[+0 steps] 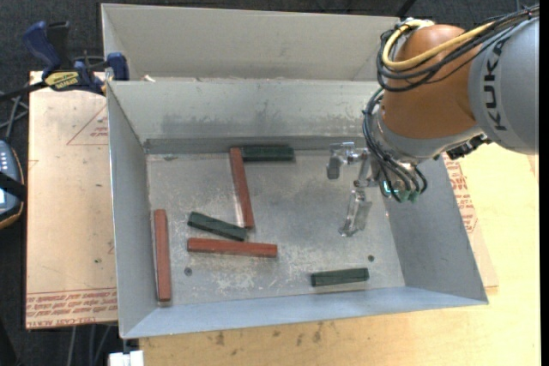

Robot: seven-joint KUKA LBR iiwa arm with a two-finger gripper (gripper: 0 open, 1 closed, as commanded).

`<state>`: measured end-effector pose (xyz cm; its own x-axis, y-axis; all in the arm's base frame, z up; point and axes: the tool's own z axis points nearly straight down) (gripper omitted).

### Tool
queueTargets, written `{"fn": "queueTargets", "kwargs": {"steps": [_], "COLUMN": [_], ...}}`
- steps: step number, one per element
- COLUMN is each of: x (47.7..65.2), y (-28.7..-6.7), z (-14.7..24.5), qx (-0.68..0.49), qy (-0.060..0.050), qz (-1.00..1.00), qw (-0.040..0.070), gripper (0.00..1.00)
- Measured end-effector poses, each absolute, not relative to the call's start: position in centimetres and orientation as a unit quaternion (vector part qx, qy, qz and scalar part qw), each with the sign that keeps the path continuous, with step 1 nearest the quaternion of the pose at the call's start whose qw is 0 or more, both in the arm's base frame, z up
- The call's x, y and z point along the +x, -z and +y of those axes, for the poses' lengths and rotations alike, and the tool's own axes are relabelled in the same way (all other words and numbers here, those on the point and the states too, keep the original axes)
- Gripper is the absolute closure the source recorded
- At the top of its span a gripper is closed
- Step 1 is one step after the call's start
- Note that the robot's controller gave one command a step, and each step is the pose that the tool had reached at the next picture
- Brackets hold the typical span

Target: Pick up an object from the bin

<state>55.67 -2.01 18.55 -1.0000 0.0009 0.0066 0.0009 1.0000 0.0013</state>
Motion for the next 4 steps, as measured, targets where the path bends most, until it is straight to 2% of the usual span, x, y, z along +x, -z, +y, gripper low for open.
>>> {"fn": "queueTargets", "kwargs": {"steps": [1,2,3,4], "x": [55.8,53.5,50.6,50.0], "y": [-19.0,-17.7,-15.8,-14.0], "z": [-2.0,-3.4,-5.6,-4.7], "qx": [0.000,0.062,0.140,0.091], "qy": [0.000,0.001,0.000,0.001], "qz": [-1.000,-0.998,-0.990,-0.996], "qw": [0.000,-0.004,0.002,-0.001], "gripper": [0.00,0.00,0.00,0.00]}}
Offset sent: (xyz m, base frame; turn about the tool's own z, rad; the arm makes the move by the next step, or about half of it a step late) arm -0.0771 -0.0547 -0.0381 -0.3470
